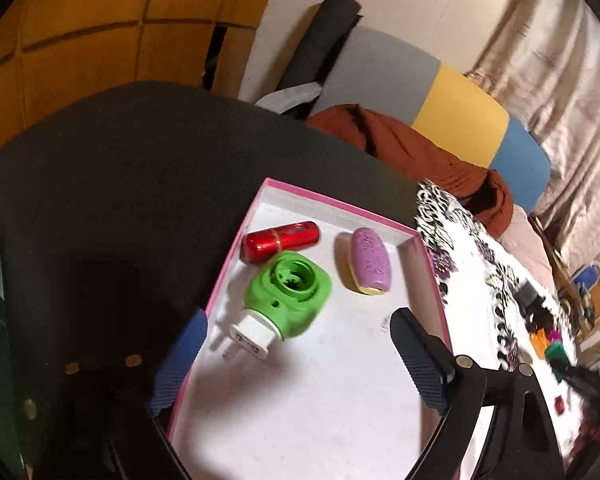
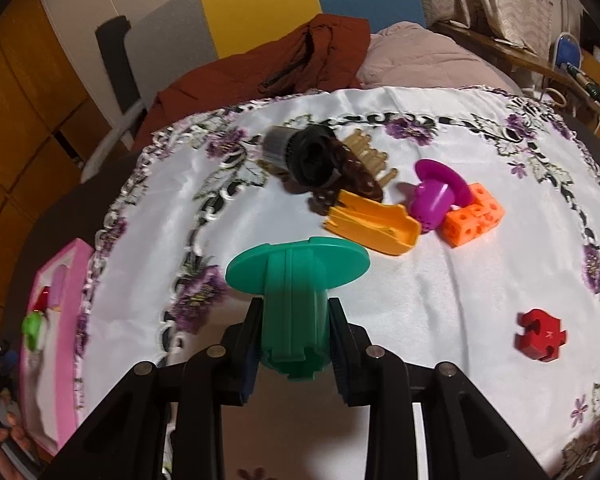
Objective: Organize rigid objects
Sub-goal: 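Carry the lime green plug into the pink tray and open the left tool, then lower the teal green piece into the pink tray and open the right tool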
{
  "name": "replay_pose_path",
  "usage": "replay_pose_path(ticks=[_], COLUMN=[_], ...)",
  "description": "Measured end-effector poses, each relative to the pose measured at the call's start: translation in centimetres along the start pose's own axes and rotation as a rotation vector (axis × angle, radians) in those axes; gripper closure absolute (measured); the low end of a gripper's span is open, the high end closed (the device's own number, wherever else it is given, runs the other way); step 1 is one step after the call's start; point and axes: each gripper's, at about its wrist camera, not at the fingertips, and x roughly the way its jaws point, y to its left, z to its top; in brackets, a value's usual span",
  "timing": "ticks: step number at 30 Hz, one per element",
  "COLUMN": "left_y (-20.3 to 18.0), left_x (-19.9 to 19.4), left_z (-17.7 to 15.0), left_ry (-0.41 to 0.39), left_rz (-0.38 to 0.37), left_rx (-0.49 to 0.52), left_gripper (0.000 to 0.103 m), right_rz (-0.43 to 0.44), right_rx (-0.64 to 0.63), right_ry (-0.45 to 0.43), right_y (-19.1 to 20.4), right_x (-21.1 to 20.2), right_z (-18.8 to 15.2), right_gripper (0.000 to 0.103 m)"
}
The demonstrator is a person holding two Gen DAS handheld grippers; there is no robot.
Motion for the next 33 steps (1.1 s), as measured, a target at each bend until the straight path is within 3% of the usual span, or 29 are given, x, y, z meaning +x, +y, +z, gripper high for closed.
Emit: replay_pose_path(ticks=[5, 14, 26, 33], left_y=[-1.8, -2.5, -0.9, 0.0], left_x=[-1.1, -2.2, -3.4, -4.3], left_z=[-0.9, -2.3, -3.5, -3.6], left_ry=[-0.019, 0.009, 0.026, 0.022], left_rz=[-0.021, -0.062, -0.068, -0.06], left_rx=[0.093, 0.129, 0.126, 0.121], left_gripper=[0.003, 0.001, 0.0, 0.0], right_rz=[0.054, 0.197, 0.335, 0.35], right_rx=[-0.045, -0.06, -0.267, -0.42], right_ry=[-0.024, 0.0, 0.009, 0.051], right_y=[2.3, 7.6, 19.4, 26.2], right_x=[-0.7, -0.8, -1.3, 0.8], right_z=[-0.7, -2.6, -4.7, -6.4], right_gripper=[0.073, 0.073, 0.073, 0.073])
